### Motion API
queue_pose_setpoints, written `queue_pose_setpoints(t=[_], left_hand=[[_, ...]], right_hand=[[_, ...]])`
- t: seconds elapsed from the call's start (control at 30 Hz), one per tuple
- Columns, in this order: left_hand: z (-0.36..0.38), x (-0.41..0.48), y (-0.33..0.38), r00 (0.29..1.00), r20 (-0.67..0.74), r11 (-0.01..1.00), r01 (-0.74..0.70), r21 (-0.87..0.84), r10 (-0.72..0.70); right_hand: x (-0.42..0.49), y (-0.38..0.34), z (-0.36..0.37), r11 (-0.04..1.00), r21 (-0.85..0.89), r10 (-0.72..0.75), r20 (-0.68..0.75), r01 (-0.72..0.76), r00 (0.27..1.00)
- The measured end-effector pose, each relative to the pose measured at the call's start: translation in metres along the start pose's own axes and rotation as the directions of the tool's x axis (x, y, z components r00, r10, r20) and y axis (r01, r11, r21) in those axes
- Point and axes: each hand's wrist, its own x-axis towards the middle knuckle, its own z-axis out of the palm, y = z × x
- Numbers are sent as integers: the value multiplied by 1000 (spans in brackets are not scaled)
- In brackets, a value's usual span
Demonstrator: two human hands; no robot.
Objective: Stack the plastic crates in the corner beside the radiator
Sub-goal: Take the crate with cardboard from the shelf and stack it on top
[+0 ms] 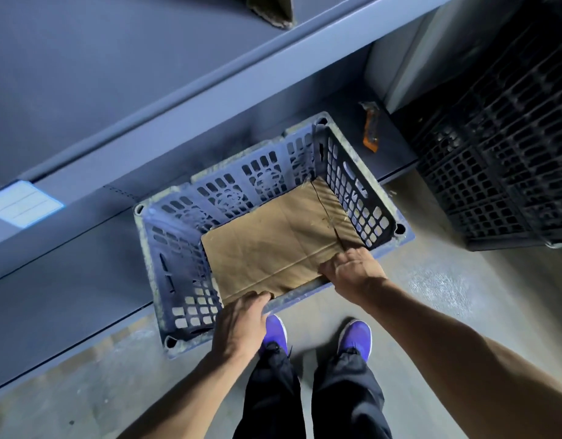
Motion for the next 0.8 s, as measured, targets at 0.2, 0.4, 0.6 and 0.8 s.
queue_pose_setpoints(t=[0.2,0.4,0.6,0.8], left_hand=[[-51,-10,12,997,5,997,-74,13,74],[-79,-10,27,956,291,999,-40,36,28],[-104,-35,62,945,288,980,-182,77,153],[-134,-62,103,877,298,902,-421,100,376]], right_hand=[[-42,0,-37,999,39,38,-21,-38,999],[-96,-12,-48,987,132,99,-51,-92,994],[-153,-7,-58,958,215,203,-35,-191,978],[-227,-7,-62,898,278,360,-16,-341,933]])
